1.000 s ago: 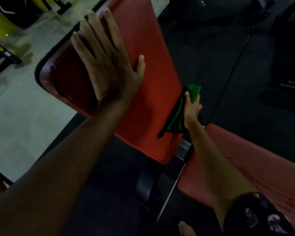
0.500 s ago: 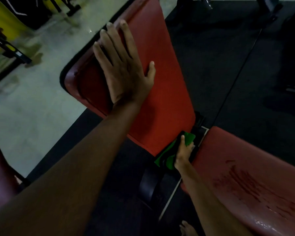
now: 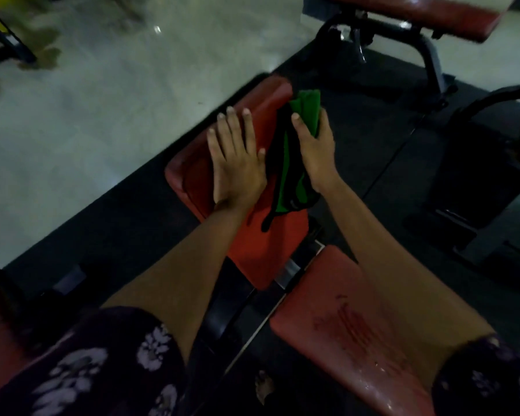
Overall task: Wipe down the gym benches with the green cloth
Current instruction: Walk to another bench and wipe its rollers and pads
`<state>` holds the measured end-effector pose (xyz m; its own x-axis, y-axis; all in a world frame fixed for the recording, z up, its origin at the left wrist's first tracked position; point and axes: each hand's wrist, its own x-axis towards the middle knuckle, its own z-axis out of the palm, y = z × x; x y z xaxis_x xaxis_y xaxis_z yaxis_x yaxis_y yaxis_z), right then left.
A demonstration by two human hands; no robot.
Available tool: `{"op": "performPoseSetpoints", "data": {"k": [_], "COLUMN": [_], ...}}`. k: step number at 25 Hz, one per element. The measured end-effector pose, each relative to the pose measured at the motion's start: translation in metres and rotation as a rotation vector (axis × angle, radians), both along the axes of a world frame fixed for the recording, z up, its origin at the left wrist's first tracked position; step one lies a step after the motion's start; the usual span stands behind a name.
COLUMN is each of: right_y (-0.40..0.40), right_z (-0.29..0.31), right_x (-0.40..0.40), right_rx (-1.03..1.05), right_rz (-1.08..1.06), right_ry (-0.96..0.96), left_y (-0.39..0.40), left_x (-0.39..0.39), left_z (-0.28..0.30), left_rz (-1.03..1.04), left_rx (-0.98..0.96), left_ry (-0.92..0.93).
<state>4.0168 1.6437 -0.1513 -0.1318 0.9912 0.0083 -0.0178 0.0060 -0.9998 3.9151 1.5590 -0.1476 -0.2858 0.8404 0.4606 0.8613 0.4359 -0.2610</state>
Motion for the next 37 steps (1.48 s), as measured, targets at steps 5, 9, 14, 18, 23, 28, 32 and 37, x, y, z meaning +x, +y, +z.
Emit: {"op": "performPoseSetpoints", "data": {"k": [5,9,14,18,23,28,32,37], "right_y": [0.029,0.044,0.001,-0.03,0.019,-0.043,-0.037,0.02], "right_z": [0.083,0.11,0.117,0.115,0.128,0.114,0.114,0.118], "right_x": [-0.038,-0.048,-0.057,-0.058,-0.039,-0.065,-0.065,-0.04], "right_rx": [0.291,0.325,0.402,0.638,0.444,0.582,0.677,0.437], "right_rz": [0.211,0.223,0.323,0.525,0.356,0.475,0.505,0.275], "right_ry": [-0.724,-1.031,-1.133,-1.113,-1.181,-1.14,-1.114,-1.172], "left_y": [-0.006,-0.013,-0.064,-0.07,-0.067,-0.069,-0.073,-0.074], "left_x": [-0.003,-0.005,-0.065,-0.071,-0.069,-0.066,-0.068,-0.056], "left_z": [0.03,0.066,0.074,0.067,0.067,0.065,0.067,0.071], "left_rz": [0.048,-0.09,0.038,0.033,0.034,0.033,0.02,0.103], "left_rx": [-0.173,-0.193,-0.064,0.042,0.051,0.083,0.146,0.095], "left_ry": [-0.155,-0.317,-0.596,-0.846,-0.794,-0.814,-0.862,-0.941]}}
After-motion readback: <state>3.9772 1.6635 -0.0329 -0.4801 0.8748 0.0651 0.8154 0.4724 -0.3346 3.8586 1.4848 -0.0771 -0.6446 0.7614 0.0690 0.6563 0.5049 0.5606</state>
